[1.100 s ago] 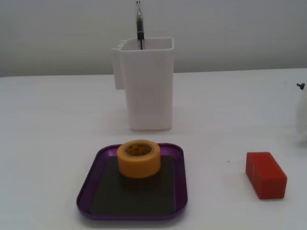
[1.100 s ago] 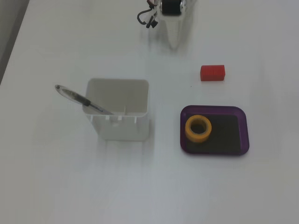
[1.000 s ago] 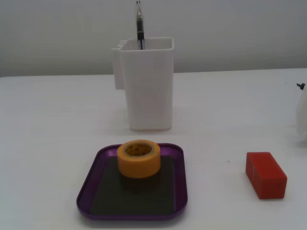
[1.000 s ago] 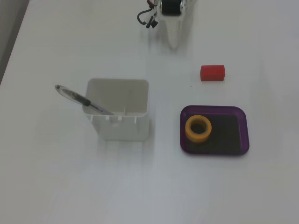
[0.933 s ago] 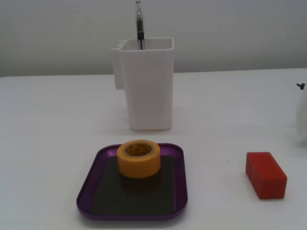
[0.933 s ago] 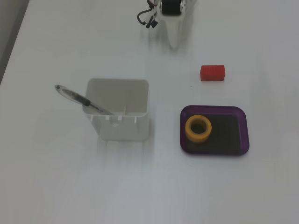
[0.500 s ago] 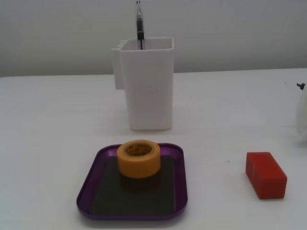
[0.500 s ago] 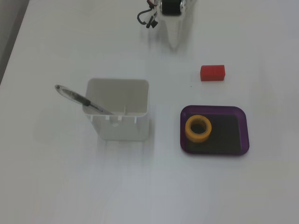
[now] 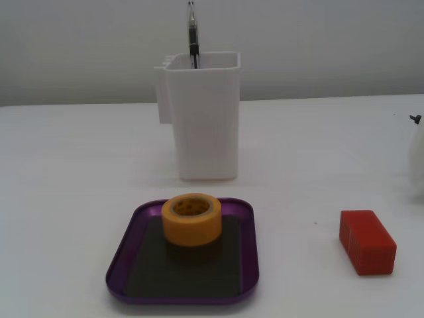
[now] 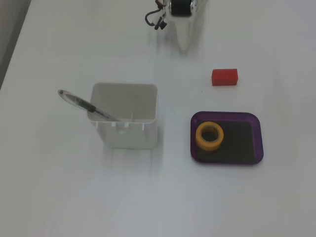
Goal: Pick up the red cube and place it in the box.
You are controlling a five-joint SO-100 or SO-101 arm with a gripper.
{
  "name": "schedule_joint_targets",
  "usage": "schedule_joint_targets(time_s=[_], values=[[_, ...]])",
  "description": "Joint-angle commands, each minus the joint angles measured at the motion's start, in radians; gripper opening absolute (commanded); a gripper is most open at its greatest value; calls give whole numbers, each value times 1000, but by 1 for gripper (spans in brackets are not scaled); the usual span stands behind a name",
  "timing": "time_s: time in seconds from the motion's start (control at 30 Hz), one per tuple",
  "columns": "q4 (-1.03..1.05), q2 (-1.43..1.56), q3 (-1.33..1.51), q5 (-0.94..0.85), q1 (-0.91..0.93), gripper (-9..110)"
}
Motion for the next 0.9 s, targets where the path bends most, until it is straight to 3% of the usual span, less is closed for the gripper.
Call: schedule_joint_targets(time_s=[0.0, 0.87], values=[[-9, 34, 6, 2, 3, 0], [-9, 34, 6, -2, -6, 0]])
